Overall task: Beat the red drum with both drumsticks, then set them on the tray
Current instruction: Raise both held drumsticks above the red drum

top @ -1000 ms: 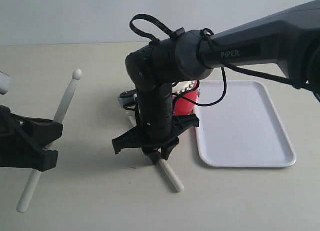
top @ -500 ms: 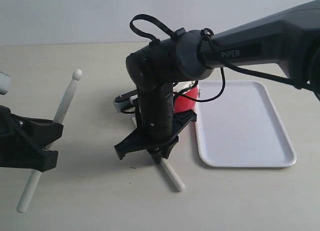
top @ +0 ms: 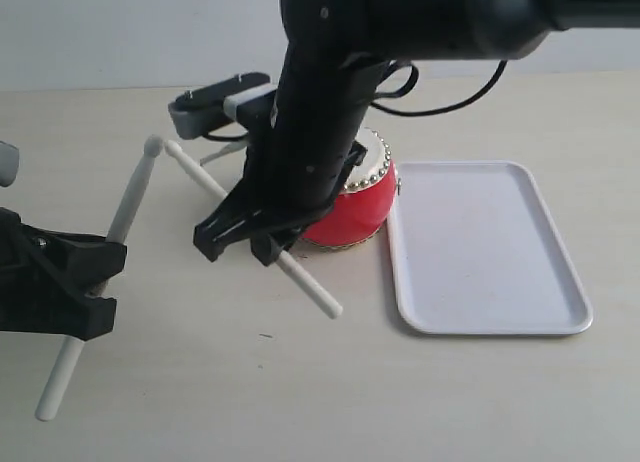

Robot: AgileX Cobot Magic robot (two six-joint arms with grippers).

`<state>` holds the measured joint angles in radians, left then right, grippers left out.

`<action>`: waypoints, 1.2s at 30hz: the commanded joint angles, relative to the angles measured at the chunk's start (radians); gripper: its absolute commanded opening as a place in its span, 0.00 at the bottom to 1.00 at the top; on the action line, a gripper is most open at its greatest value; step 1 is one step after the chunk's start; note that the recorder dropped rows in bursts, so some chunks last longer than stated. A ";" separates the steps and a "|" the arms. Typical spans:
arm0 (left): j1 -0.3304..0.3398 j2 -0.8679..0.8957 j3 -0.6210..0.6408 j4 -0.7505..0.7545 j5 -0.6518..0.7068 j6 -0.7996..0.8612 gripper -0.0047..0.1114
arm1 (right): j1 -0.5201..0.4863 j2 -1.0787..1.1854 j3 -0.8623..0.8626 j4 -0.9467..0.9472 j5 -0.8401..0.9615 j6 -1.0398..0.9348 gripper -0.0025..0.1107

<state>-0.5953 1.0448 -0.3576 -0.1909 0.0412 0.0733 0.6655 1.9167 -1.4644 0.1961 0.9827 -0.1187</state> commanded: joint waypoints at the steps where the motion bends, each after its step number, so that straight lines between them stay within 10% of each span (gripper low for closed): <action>1: -0.003 -0.008 0.004 -0.001 -0.032 0.001 0.04 | -0.002 -0.101 -0.001 -0.114 0.016 -0.038 0.02; 10: -0.003 -0.008 -0.011 -0.001 -0.186 0.209 0.04 | -0.002 -0.196 -0.001 -0.629 0.212 0.236 0.02; 22: -0.003 0.034 -0.403 0.030 0.244 0.585 0.04 | -0.002 -0.196 0.050 -0.827 0.238 0.156 0.02; 36: -0.003 0.365 -0.612 0.496 0.561 0.278 0.04 | -0.002 -0.194 0.237 -1.028 0.211 0.175 0.02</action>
<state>-0.5953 1.3529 -0.9536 0.2262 0.5902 0.4385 0.6655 1.7282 -1.2424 -0.7974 1.2224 0.0413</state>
